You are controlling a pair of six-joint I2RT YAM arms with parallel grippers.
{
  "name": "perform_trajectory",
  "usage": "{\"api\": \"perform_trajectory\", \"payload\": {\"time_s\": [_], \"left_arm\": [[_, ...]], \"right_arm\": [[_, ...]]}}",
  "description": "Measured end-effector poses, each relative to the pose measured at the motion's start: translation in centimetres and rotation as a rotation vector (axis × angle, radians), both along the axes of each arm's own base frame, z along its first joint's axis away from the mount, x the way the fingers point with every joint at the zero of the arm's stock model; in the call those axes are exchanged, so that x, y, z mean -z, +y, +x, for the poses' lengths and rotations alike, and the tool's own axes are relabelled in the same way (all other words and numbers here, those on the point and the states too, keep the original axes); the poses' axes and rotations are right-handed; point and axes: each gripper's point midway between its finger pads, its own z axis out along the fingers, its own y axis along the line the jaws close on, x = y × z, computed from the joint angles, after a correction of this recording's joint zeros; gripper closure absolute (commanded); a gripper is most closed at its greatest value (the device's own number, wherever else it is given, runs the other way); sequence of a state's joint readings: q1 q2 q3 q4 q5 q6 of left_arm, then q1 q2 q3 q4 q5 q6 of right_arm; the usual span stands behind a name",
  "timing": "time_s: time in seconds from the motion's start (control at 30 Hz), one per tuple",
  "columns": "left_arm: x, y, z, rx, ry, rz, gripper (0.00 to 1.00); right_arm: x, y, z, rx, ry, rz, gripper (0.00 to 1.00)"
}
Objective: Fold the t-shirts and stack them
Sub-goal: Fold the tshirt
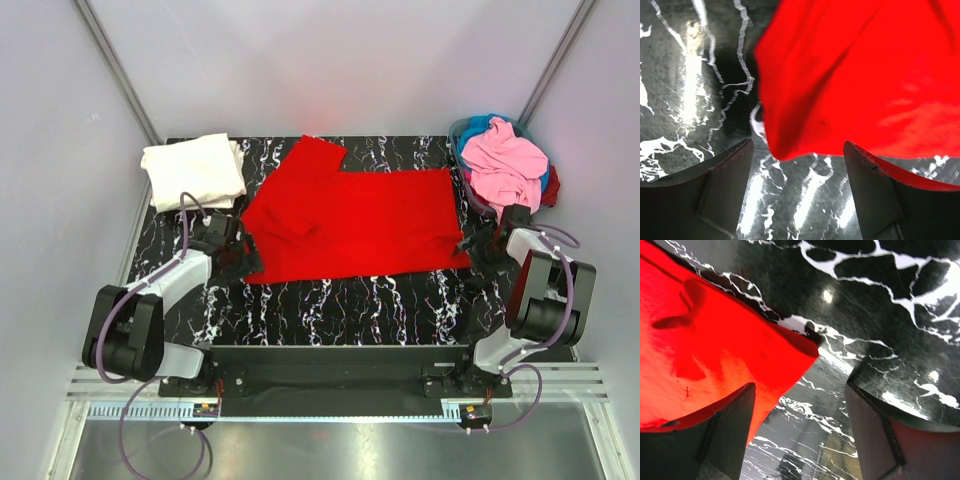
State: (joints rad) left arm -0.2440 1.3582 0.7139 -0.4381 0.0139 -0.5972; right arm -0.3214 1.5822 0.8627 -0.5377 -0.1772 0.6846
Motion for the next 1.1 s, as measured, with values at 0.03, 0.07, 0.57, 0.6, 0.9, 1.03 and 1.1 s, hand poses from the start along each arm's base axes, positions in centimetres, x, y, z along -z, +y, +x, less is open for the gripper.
{"api": "perform_trajectory", "payload": {"time_s": [0.03, 0.07, 0.57, 0.6, 0.9, 1.03, 1.1], "left_arm": [[0.5, 0.2, -0.1, -0.01, 0.007, -0.002, 0.26], [0.8, 0.3, -0.1, -0.016, 0.009, -0.003, 0.28], [0.0, -0.6, 1.2, -0.004, -0.06, -0.065, 1.0], [-0.5, -0.5, 1.1, -0.004, -0.067, -0.064, 1.0], [-6.2, 0.1, 0.3, -0.005, -0.179, -0.067, 1.0], [-6.2, 0.8, -1.3, -0.016, -0.146, -0.038, 1.0], [-6.4, 1.2, -2.0, -0.028, -0.137, -0.032, 0.92]], "right_arm": [[0.0, 0.0, 0.2, 0.0, -0.001, 0.002, 0.26], [0.0, 0.0, 0.3, -0.001, -0.003, 0.004, 0.28], [0.7, -0.2, 1.5, -0.013, -0.03, 0.01, 1.0], [0.4, -0.2, 1.3, -0.011, -0.033, 0.004, 1.0], [-5.9, 0.3, -2.6, 0.034, -0.137, -0.071, 1.0], [-7.1, 0.6, -4.8, 0.062, -0.146, -0.094, 0.91], [-6.8, 0.9, -6.2, 0.08, -0.123, -0.089, 0.72]]}}
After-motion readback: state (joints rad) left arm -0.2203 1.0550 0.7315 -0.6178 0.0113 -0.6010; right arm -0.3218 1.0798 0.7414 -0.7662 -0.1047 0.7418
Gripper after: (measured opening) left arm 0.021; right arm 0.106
